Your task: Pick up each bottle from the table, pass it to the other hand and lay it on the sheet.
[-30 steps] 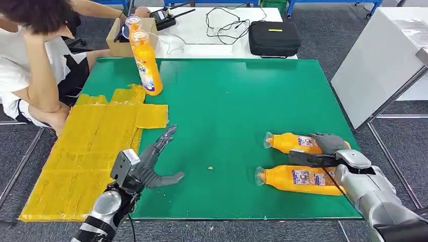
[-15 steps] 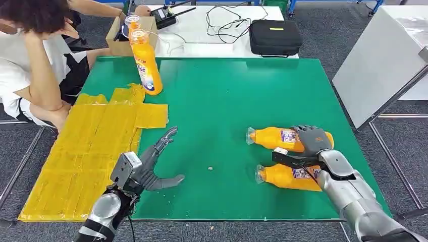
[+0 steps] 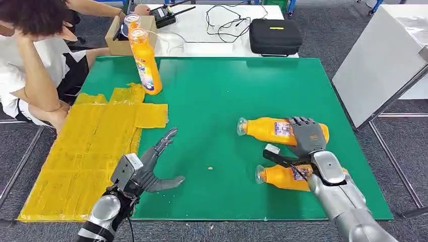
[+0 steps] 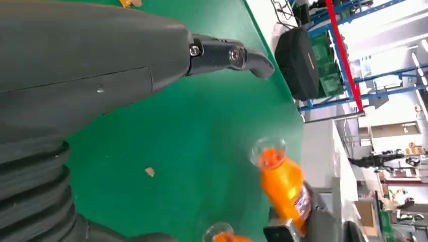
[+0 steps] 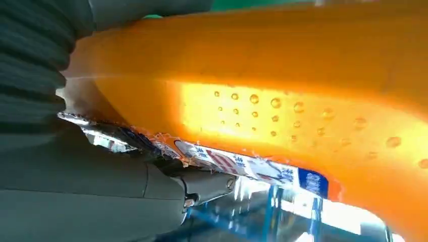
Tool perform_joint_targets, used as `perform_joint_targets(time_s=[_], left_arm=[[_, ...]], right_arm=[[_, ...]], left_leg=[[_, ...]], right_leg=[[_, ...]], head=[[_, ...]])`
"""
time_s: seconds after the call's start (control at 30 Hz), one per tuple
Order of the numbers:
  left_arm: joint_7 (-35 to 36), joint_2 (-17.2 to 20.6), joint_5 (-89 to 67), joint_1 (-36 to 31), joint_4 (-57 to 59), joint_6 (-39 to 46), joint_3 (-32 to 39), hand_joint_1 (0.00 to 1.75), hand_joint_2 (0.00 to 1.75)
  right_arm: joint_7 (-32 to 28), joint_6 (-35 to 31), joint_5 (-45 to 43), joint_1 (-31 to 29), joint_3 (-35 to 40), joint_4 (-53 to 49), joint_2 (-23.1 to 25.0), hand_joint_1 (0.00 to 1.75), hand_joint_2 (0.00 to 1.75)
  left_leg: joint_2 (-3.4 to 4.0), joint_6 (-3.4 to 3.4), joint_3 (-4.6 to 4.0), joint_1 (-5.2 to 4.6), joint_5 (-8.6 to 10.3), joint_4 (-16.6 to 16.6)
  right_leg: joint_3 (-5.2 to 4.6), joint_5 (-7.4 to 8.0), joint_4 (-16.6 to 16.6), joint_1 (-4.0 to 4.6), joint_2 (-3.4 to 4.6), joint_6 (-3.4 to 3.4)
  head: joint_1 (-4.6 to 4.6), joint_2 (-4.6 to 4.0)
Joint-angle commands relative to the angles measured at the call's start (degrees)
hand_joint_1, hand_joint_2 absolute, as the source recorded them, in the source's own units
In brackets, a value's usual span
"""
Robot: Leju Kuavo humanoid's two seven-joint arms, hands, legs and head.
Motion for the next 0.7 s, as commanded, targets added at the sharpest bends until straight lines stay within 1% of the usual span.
perform_joint_targets(time_s=[0.03,0.07,0.1,0.2,0.23,0.33,0.37,0.4,0.43,0.5,0.53,0.57,0.6,0.63,0.67,0.7], left_arm=[[0.5,1.0,-0.5,-0.8,0.3,0.2,-0.6,0.0,1.75],[0.5,1.0,-0.5,-0.9,0.5,0.2,-0.7,0.0,1.75],[0.5,1.1,-0.5,-1.1,0.7,0.2,-0.8,0.0,1.75],[0.5,1.0,-0.6,-1.8,1.0,0.1,-1.2,0.0,1.75],[0.5,1.1,-0.6,-1.9,1.0,0.2,-1.5,0.0,1.75],[0.5,1.1,-0.5,-2.1,0.5,0.1,-1.7,0.0,1.75],[0.5,1.2,-0.6,-2.1,0.3,0.2,-1.7,0.0,1.75],[0.5,1.2,-0.5,-2.1,0.1,0.4,-1.8,0.0,1.75],[0.4,1.3,-0.4,-2.1,-0.2,0.7,-1.8,0.0,1.75],[0.4,1.3,-0.3,-2.1,-0.5,0.7,-1.8,0.0,1.75],[0.4,1.2,-0.3,-2.3,-0.9,0.7,-1.9,0.0,1.75],[0.4,1.2,-0.3,-2.3,-0.9,0.7,-2.0,0.0,1.75],[0.5,1.2,-0.3,-2.4,-1.2,0.7,-2.2,0.0,1.75],[0.5,1.2,-0.2,-2.4,-1.4,0.7,-2.4,0.0,1.75],[0.4,1.2,-0.2,-2.3,-1.7,0.7,-2.6,0.0,1.75],[0.4,1.2,-0.1,-2.3,-1.9,0.8,-2.6,0.0,1.75]], right_arm=[[-1.8,-4.5,-5.3,7.6,-6.8,-22.2,8.3,1.75,1.75],[-3.3,-5.3,-8.1,8.4,-6.9,-24.4,9.5,1.75,1.75],[-5.7,-4.0,-12.9,9.0,-6.5,-26.5,10.5,1.75,1.75],[-7.4,-2.4,-16.9,10.3,-4.7,-30.2,12.6,1.75,1.75],[-8.5,-1.5,-20.0,10.9,-3.7,-31.7,13.4,1.75,1.75],[-10.1,-1.8,-22.6,12.2,-2.3,-33.3,14.7,1.75,1.75],[-10.2,-1.6,-23.4,12.4,-2.1,-33.5,14.9,1.75,1.75],[-10.2,-0.9,-24.6,12.6,-1.6,-33.7,14.8,1.75,1.75],[-10.6,1.7,-28.1,12.7,-0.9,-34.1,14.5,1.75,1.75],[-11.5,3.3,-30.7,12.8,-0.7,-34.3,14.7,1.75,1.75],[-12.6,6.5,-34.1,13.0,0.2,-34.4,14.6,1.75,1.75],[-12.6,6.6,-34.1,13.1,0.4,-34.4,14.7,1.75,1.75],[-12.9,6.1,-32.6,13.1,1.2,-34.1,14.7,1.71,1.75],[-12.8,6.9,-33.3,13.3,1.7,-33.9,15.1,1.64,1.75],[-13.0,9.2,-35.3,13.3,2.3,-33.8,15.1,1.59,1.75],[-13.2,10.0,-35.3,13.2,3.3,-33.2,15.2,1.66,1.75]], left_leg=[[0.26,-0.11,0.19,0.0,-0.15,0.0],[0.23,-0.08,0.11,0.01,-0.11,0.0],[0.3,-0.11,0.23,0.03,-0.2,0.1],[0.29,-0.08,0.12,0.02,-0.13,0.0],[0.23,-0.08,0.05,0.04,-0.09,0.0],[0.26,-0.12,0.15,0.05,-0.16,0.0],[0.17,-0.1,0.1,0.04,-0.11,0.0],[0.14,-0.09,0.04,0.06,-0.08,0.0],[0.2,-0.12,0.15,0.06,-0.16,0.0],[0.18,-0.09,0.1,0.04,-0.13,0.0],[0.14,-0.08,0.07,0.04,-0.1,0.0],[0.18,-0.1,0.13,0.03,-0.14,0.0],[0.14,-0.08,0.08,0.04,-0.1,0.0],[0.21,-0.11,0.16,0.04,-0.16,0.0],[0.17,-0.09,0.1,0.04,-0.11,0.0],[0.2,-0.11,0.18,0.04,-0.16,0.0]], right_leg=[[0.13,-0.12,0.0,0.02,0.13,-0.05],[0.04,-0.09,0.0,0.01,0.12,-0.05],[0.17,-0.16,0.1,0.05,0.14,-0.06],[0.04,-0.11,0.1,0.02,0.17,-0.06],[-0.03,-0.07,0.0,0.03,0.12,-0.06],[0.06,-0.15,0.1,0.04,0.11,-0.08],[0.03,-0.12,0.0,0.03,0.04,-0.07],[-0.03,-0.09,0.0,0.04,0.05,-0.07],[0.1,-0.16,0.0,0.05,0.05,-0.08],[0.04,-0.14,0.0,0.03,0.04,-0.07],[0.01,-0.11,0.0,0.02,0.04,-0.06],[0.08,-0.15,0.0,0.02,0.04,-0.06],[0.02,-0.11,0.0,0.02,0.03,-0.06],[0.11,-0.17,0.0,0.03,0.05,-0.07],[0.04,-0.12,0.0,0.02,0.05,-0.07],[0.13,-0.17,0.0,0.03,0.04,-0.07]], head=[[-0.02,0.0],[-0.02,0.0],[-0.02,0.0],[-0.02,0.0],[-0.02,0.0],[0.0,0.0],[0.0,0.0],[0.0,0.0],[-0.02,0.0],[0.0,0.0],[0.0,0.0],[0.0,0.0],[0.02,0.0],[0.0,0.0],[0.0,0.0],[0.0,0.0]])
